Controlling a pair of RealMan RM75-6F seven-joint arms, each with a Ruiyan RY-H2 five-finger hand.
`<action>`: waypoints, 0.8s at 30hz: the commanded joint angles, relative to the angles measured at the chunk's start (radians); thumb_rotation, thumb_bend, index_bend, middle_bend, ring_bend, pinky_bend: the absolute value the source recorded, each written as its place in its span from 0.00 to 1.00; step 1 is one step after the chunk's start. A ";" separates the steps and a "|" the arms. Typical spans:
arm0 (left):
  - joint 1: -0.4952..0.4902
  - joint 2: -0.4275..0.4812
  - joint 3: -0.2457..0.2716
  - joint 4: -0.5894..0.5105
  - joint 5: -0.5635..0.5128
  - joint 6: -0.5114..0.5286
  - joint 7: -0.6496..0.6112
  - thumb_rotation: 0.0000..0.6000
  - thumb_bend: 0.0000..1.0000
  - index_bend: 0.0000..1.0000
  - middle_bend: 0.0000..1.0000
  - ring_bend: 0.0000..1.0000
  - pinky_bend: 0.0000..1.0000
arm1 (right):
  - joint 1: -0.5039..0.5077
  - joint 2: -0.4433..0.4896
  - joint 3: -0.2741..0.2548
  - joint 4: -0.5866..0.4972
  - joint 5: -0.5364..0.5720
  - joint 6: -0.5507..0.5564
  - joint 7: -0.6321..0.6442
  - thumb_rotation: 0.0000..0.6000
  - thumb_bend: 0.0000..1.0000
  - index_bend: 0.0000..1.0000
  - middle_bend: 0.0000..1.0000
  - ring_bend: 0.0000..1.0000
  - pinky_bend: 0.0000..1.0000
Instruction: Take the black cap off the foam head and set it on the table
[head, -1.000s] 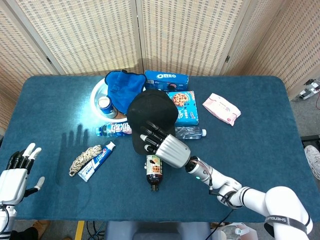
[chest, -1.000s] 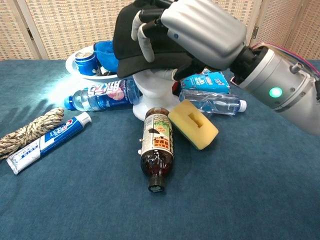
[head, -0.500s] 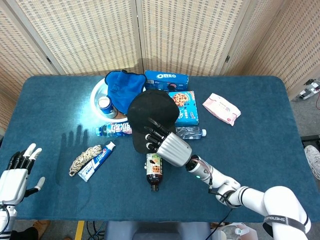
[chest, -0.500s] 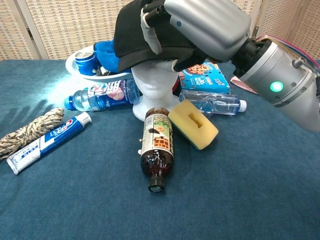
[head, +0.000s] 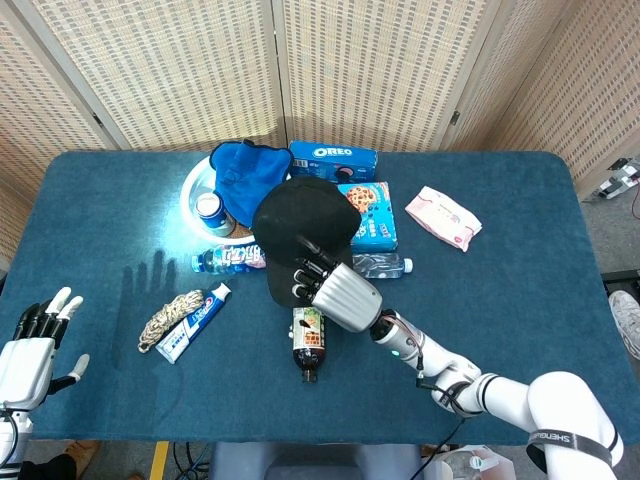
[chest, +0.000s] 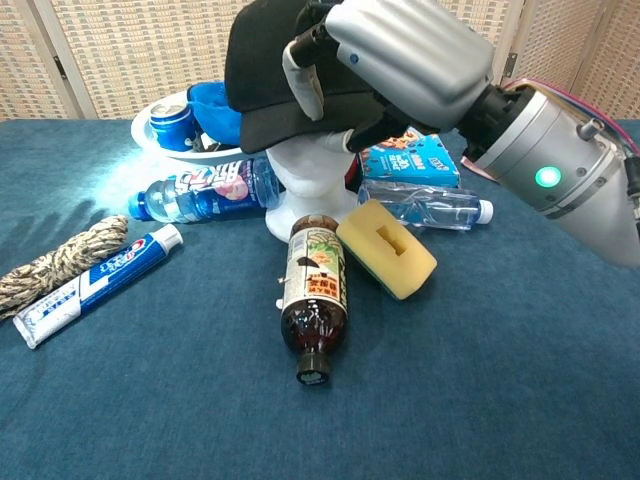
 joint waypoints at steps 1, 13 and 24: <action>0.000 0.000 0.000 0.002 0.001 0.000 -0.003 1.00 0.29 0.00 0.00 0.00 0.00 | 0.005 0.003 0.012 -0.003 0.003 0.011 -0.003 1.00 0.41 1.00 0.60 0.32 0.09; 0.001 -0.002 0.001 0.006 0.002 0.002 -0.011 1.00 0.29 0.00 0.00 0.00 0.00 | 0.034 0.009 0.064 -0.003 0.026 0.035 0.004 1.00 0.42 1.00 0.61 0.34 0.09; 0.001 -0.004 0.001 0.014 0.000 0.000 -0.017 1.00 0.29 0.00 0.00 0.00 0.00 | 0.045 0.018 0.107 -0.020 0.056 0.060 -0.023 1.00 0.42 1.00 0.62 0.34 0.09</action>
